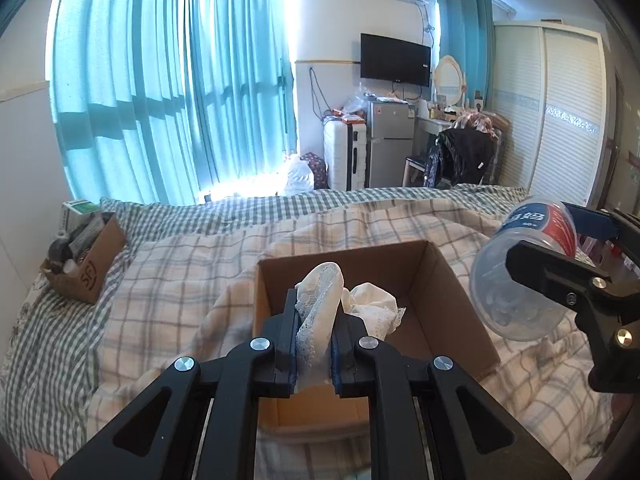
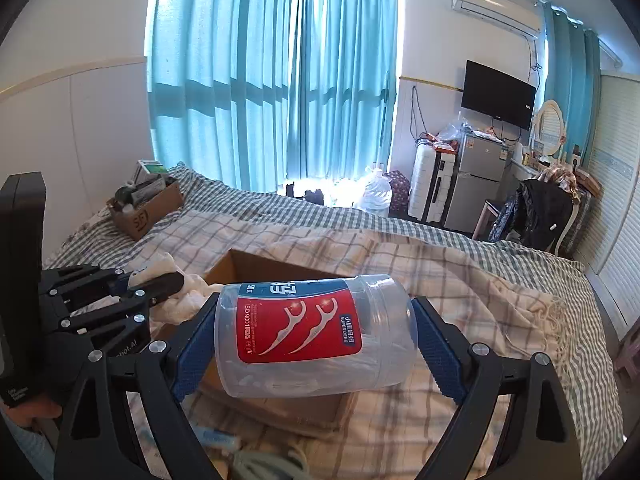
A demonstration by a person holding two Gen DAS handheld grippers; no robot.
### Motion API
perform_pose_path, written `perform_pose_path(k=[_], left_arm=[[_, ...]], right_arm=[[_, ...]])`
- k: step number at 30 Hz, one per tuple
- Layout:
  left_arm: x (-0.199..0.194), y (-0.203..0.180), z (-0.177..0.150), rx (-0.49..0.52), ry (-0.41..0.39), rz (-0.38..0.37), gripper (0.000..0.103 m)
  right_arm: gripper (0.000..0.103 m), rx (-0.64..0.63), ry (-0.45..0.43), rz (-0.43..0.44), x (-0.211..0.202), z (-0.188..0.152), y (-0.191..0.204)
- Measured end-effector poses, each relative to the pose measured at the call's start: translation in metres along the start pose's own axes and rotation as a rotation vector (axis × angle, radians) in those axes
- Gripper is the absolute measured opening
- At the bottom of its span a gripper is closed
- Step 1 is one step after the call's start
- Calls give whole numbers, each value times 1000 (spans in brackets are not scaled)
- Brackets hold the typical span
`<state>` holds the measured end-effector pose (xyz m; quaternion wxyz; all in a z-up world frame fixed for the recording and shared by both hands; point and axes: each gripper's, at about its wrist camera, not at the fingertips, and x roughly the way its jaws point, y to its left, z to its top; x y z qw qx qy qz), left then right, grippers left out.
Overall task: Organize objects
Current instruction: 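Carry cloth and bottle over the box and release both grippers, then move the right gripper to the medicine box and grasp it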
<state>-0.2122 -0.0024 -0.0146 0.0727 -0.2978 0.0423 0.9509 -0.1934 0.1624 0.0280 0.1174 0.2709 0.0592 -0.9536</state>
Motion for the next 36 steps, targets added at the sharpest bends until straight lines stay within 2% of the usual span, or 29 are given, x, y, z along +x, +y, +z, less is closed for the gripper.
perform_pose_path(k=[6,10,15,17,19,20,21,22,23,24,29,36], left_arm=[[56,-1,-4,-8,50,-5,12],[80,0,-14,-23,85,-13,12],[93,-4,-28,-26,98,-27,14],[92,-5,-29,-37,106,-56,16],[91,-8,-30,-31,119,-47,26],[89,-10,-30,-25,123,-37,40],[85,-12,-30,-21,123,-21,63],[81,-11,-30,-23,118,-11,73],[75,-12,-30,-29,111,2,87],[68,-11,-30,-38,99,24,93],[33,-5,-29,-60,97,52,94],[-42,-4,-42,-71,53,93,103]], right_arm=[[90,6,46,1,60,7,-9],[90,14,86,8,94,-4,-12],[90,23,107,20,110,-17,-14],[91,19,108,30,109,-18,-12],[91,20,113,33,107,-18,-13],[94,24,98,20,102,-18,-14],[97,33,78,2,97,-17,-15],[103,43,63,-13,90,-16,-17],[103,51,54,-21,82,-14,-20],[103,57,48,-23,75,-12,-22],[103,45,41,-57,34,-8,-26],[103,25,36,-113,-45,-24,-27]])
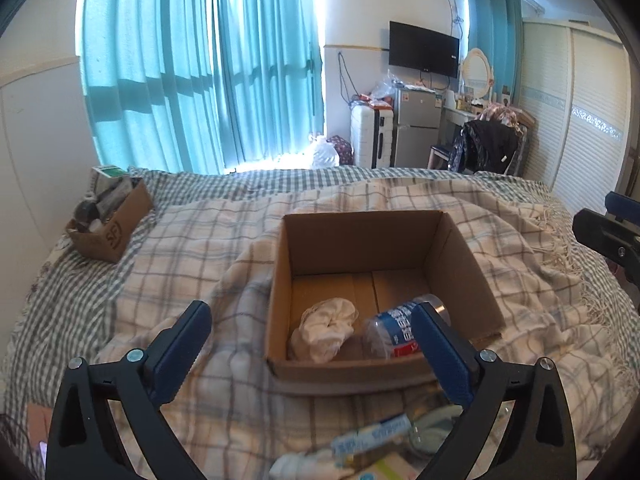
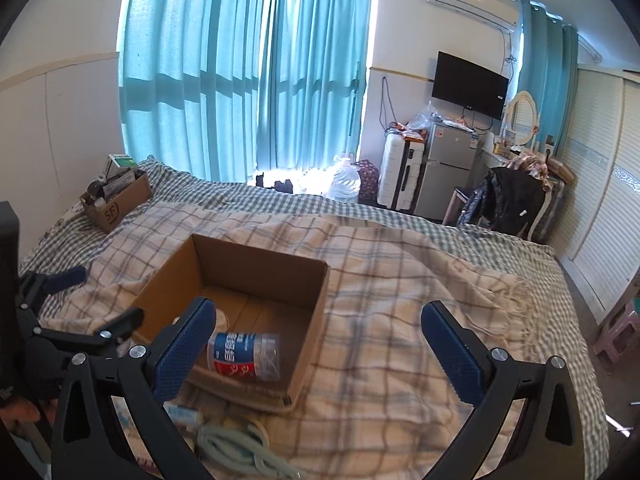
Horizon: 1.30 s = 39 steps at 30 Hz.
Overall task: Organize objects
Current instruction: 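Move the right gripper to the medicine box and grasp it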
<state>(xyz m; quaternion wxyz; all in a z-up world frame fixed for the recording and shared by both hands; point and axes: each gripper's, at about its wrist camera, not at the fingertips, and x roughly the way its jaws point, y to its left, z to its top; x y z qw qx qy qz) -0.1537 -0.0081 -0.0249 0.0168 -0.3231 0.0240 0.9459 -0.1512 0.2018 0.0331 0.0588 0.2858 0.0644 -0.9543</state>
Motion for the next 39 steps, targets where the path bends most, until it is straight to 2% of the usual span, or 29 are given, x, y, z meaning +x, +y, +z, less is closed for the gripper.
perform_pose_path(k=[5,10,15,18,21,25,32,39], left_arm=[[-37,9,-27,-44,-1,2,103],[-50,18,-71,-71,44,60,103],[-38,23,-122,-91,122,113,103],[-22,18,-148,-40,192,172,103],[-8,13,-167,6,248,199,103],[-7,16,-175,0,236,198,103],[7,30,-182,-72,295,162,103],[17,42,-190,-118,353,149,103]], right_arm=[[103,-14,-2,-11,-42,-26,3],[103,-23,34,-15,-57,-72,14],[103,-8,95,2,-47,-119,31],[103,-37,144,11,-34,-136,47],[103,-51,178,24,-22,-145,58],[103,-23,223,76,-6,-150,68],[103,0,314,159,23,-161,96],[103,-18,391,189,45,-172,129]])
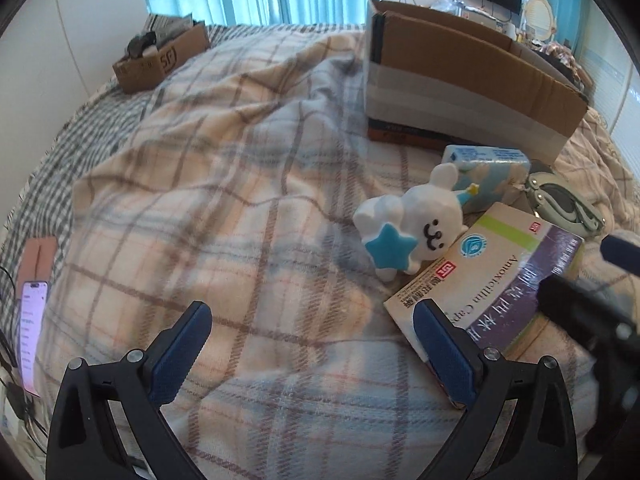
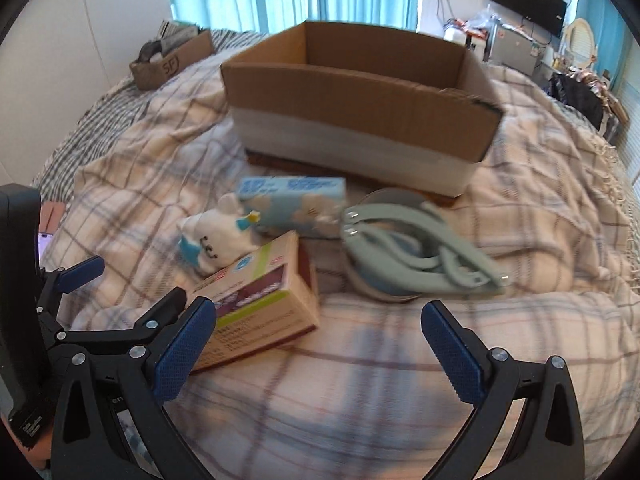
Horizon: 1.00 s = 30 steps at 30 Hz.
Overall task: Organize objects
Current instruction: 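Move the right gripper to the medicine box and grasp it, then lift the medicine box with the right gripper while the left grasps the white toy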
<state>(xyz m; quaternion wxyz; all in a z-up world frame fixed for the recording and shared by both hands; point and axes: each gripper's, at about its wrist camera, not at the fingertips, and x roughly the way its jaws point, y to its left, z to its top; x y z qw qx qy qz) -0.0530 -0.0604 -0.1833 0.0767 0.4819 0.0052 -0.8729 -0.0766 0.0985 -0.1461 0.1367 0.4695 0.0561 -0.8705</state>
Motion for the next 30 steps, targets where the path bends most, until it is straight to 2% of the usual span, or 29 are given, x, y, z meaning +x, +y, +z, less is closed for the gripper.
perform_pose_path(k=[4,6,8,9,11,14,17,22,25,27,30], left_arm=[[7,12,-1,-51,33,-24,103],[8,16,-4,-70,48,-24,103],[10,18,-5,-77,64,-38,103],[9,19,-5,-83,61,-42,103],[8,20,-5,-85,59,-44,103],[2,20,-4,-88,39,-65,103],[1,14,-3,-60,33,-58,103],[4,14,-2,-60,45,-55,103],[5,14,-2,-68,47,-57,103],[6,14,-2,-65,51,-54,103],[2,14,-1,-57,40,-71,103]], right_arm=[[102,36,47,68,15,0,10],[96,59,51,89,19,1,16],[78,49,56,92,21,3,23],[75,39,49,64,20,4,26],[59,28,19,35,12,7,27],[47,72,-28,90,-2,12,15],[41,84,-69,118,-14,15,9],[40,124,-93,184,-17,17,6],[41,171,-54,292,-4,13,7],[37,166,-38,285,6,9,14],[34,140,-60,267,0,9,16]])
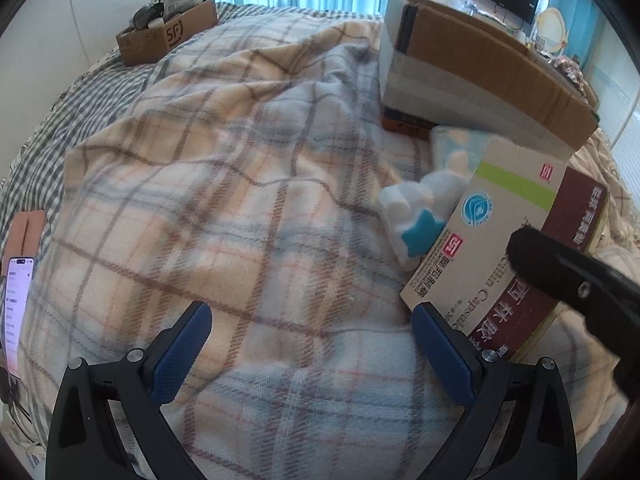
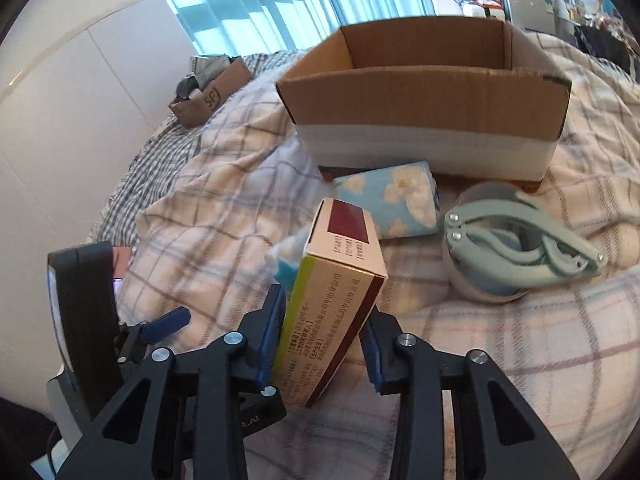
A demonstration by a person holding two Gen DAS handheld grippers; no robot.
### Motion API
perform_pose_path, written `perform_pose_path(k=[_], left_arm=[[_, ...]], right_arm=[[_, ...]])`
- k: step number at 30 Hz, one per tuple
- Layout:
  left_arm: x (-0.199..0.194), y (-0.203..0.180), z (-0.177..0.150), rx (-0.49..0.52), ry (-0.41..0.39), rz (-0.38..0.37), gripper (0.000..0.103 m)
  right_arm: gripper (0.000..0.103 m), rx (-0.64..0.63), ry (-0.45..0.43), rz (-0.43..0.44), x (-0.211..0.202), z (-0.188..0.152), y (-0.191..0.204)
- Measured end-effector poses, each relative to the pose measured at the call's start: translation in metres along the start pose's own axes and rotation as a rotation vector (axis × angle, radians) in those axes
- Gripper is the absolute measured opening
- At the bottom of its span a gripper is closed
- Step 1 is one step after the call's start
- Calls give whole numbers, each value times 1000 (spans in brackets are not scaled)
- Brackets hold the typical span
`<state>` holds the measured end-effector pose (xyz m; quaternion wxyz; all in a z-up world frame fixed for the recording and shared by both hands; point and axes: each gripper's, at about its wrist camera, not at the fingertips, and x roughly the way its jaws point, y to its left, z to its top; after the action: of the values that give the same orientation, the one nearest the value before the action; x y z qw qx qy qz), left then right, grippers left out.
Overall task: Organize objects
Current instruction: 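Lift the medicine box with the right gripper while the left grasps the white toy, then carry toy and medicine box over the box and release both grippers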
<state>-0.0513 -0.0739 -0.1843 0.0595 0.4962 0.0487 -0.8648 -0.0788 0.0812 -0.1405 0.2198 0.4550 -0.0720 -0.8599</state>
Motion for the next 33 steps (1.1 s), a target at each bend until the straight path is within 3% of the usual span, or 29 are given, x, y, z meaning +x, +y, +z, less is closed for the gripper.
perform_pose_path(k=[3,7,12,20,22,24,25,33], left_arm=[[-5,-8,2,38,-15,-6,103],[-14,-22,7,96,-59,-7,103],[-15,-35,26,105,-106,-36,103],[14,-56,49,132,-103,-66,101],[22,-60,51,138,-90,-73,93],[32,-63,54,149,-59,-86,70],[35,-63,54,151,-41,-100,67],[18,-55,45,143,-61,-120,67]], right_arm=[[33,-82,-67,-85,-24,9,6],[29,-195,-125,-277,-50,17,7],[29,-193,-139,-390,-67,23,-15],[29,-162,-121,-403,-63,24,-41],[29,-158,-116,-398,-61,24,-44],[29,-154,-112,-394,-60,24,-47],[29,-152,-113,-391,-60,24,-48],[29,-147,-119,-380,-63,25,-48]])
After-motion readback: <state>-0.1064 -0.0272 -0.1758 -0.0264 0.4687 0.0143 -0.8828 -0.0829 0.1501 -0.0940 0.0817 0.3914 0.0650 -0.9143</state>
